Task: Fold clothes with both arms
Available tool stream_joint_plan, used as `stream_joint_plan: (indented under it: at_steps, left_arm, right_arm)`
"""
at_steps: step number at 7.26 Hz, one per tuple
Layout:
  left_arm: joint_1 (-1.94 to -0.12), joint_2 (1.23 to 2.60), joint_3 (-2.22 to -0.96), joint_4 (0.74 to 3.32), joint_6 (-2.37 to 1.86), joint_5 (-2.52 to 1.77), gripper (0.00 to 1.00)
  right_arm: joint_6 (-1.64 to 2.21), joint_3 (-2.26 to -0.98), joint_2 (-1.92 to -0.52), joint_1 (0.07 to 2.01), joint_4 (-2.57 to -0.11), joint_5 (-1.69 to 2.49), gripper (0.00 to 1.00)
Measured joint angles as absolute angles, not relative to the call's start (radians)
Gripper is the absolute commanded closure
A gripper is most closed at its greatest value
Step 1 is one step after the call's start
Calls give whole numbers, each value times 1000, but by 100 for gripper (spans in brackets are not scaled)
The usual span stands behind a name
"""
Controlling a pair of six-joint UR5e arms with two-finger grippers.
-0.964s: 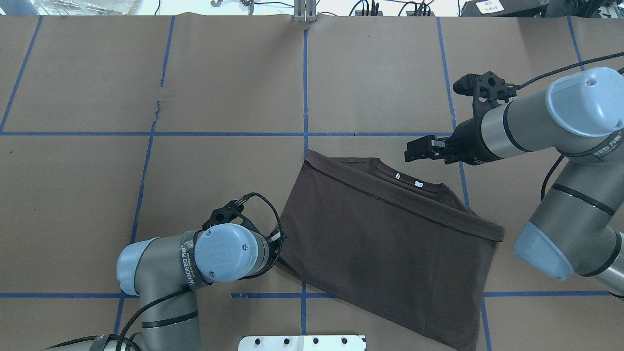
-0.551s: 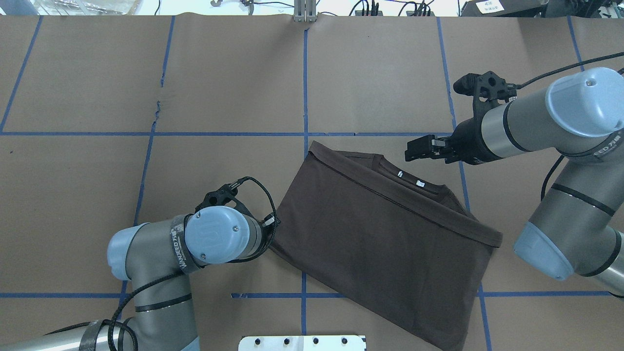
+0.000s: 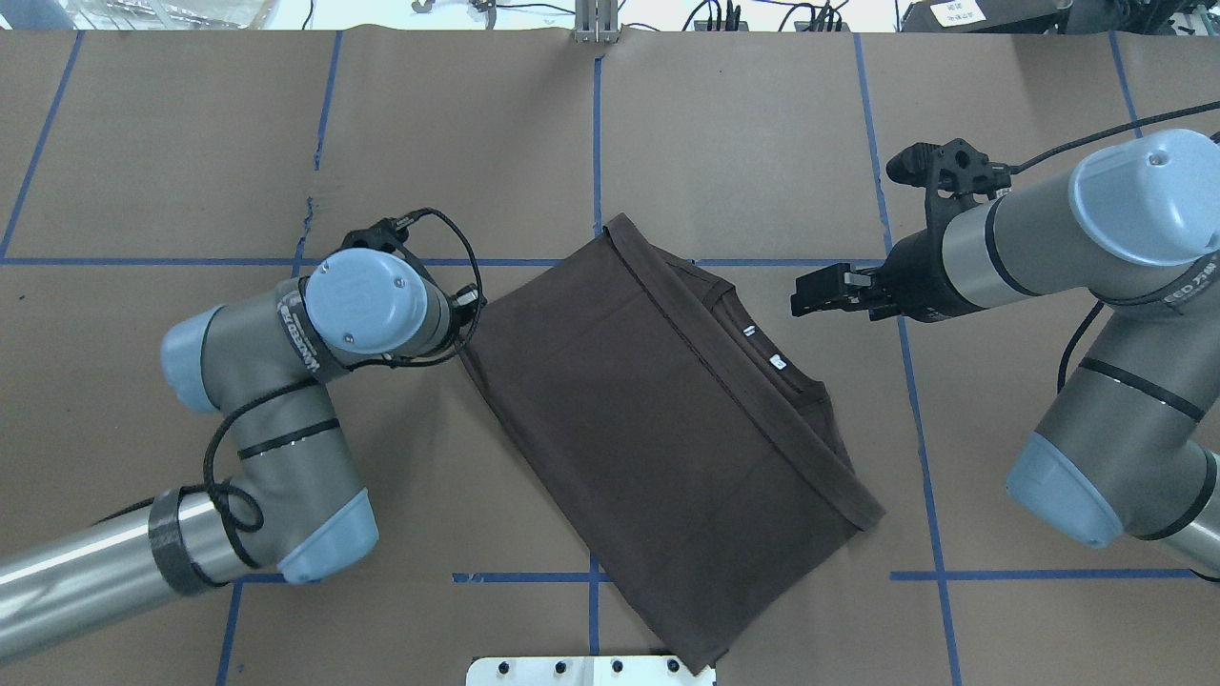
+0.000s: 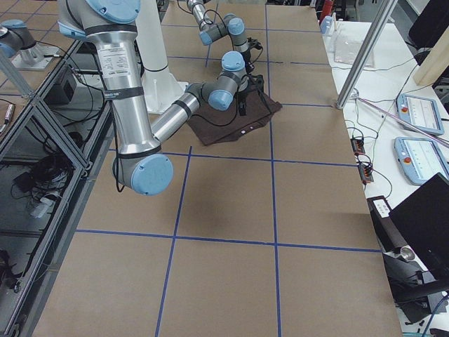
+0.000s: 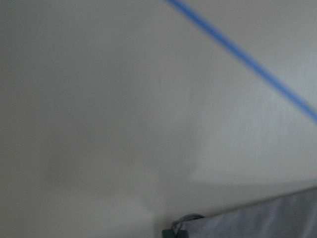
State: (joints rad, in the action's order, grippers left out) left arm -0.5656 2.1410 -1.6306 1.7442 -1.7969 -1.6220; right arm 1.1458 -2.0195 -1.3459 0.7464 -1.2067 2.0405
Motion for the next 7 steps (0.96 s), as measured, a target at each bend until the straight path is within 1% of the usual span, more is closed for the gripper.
stream_joint_plan:
  at_steps: [1,3,5,6,7]
  left_arm:
    - [-628,2193,-1511,1809,-1736,-1621,100]
    - [-708,2350,-1225,1972,-1649,-1619,100]
    - [-741,2469,-1021,2150,-1588,-1599,100]
    - [-747,2487,-961,2211,-1570,-1572,46]
    - [-752,2493,-928,2238,-1550,-1552,0]
  right_arm:
    - [1148,-2022,-1346,746,-1206,2040,0]
    - [1155,-2025,-1344,744,-1206,2037,0]
    - [1160,-2025,-1345,743,-1206,2032,0]
    - [1162,-2025,-1345,742,-1208,2031,0]
    - [1162,-2024,-1345,741,-1212,2032,0]
